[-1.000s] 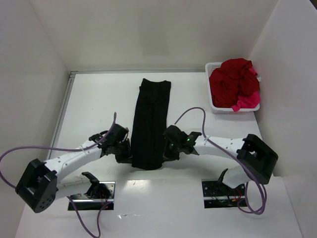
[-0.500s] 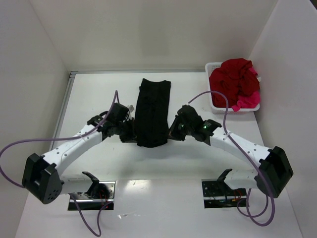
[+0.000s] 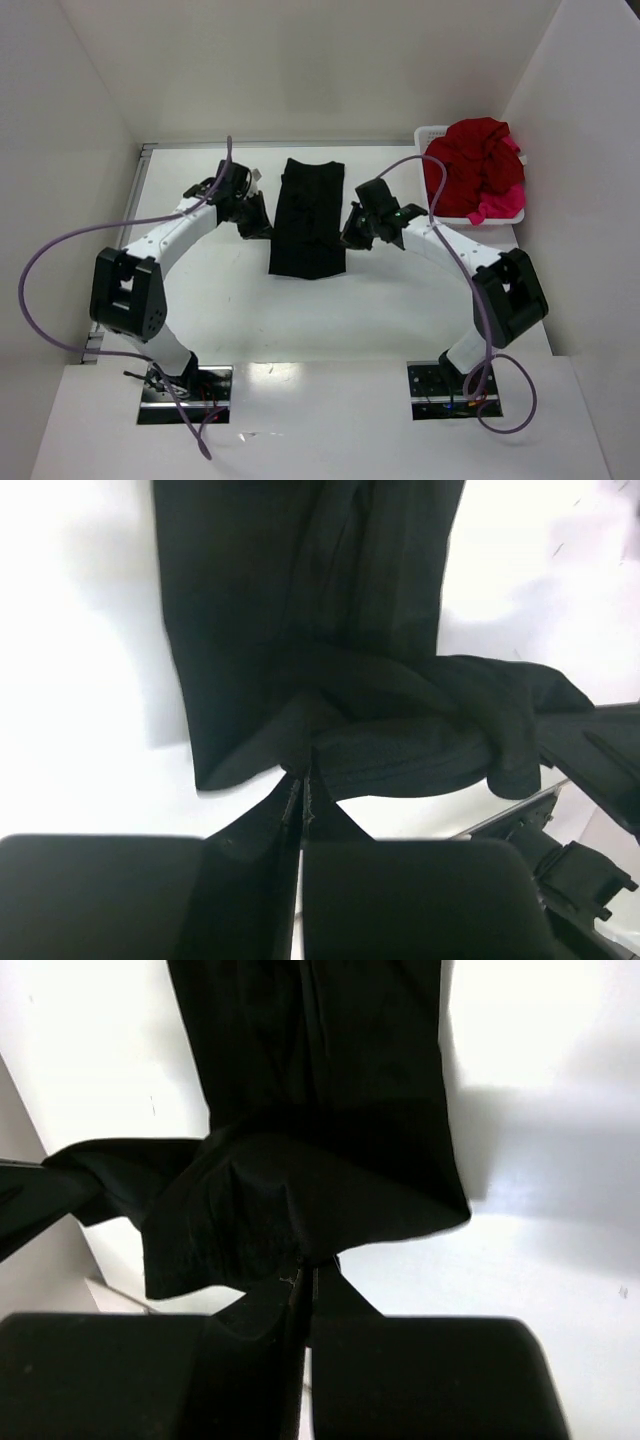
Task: Fold and stack the t-shirts
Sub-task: Fold the folded rectangular tshirt in 1/3 of the way
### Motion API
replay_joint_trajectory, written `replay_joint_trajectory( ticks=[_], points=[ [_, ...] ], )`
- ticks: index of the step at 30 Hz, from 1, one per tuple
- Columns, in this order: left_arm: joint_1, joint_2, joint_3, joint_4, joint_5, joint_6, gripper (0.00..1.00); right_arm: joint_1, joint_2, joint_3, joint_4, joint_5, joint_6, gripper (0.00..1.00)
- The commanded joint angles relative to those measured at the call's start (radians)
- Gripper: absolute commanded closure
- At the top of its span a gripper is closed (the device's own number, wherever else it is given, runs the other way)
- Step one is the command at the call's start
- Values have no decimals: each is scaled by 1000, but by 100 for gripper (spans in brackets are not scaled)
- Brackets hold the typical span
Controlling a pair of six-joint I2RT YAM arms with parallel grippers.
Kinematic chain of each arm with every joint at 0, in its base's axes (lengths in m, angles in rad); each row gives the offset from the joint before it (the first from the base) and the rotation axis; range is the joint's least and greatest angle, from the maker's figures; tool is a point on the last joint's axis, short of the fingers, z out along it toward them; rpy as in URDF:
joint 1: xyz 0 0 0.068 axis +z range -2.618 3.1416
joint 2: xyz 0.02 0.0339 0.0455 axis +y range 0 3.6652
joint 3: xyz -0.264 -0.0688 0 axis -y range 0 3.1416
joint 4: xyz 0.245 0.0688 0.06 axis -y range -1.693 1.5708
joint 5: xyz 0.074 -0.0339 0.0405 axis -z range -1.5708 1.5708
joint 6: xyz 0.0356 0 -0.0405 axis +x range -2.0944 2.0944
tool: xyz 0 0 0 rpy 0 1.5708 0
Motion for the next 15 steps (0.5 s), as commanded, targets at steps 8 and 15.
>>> replay_joint_trajectory(
  ticks=[8, 15],
  points=[
    [58, 216, 202, 24, 87, 85, 100, -59, 202, 197, 58, -39, -105, 100],
    [81, 325, 266, 36, 108, 118, 100, -68, 311, 271, 67, -39, -125, 100]
  ],
)
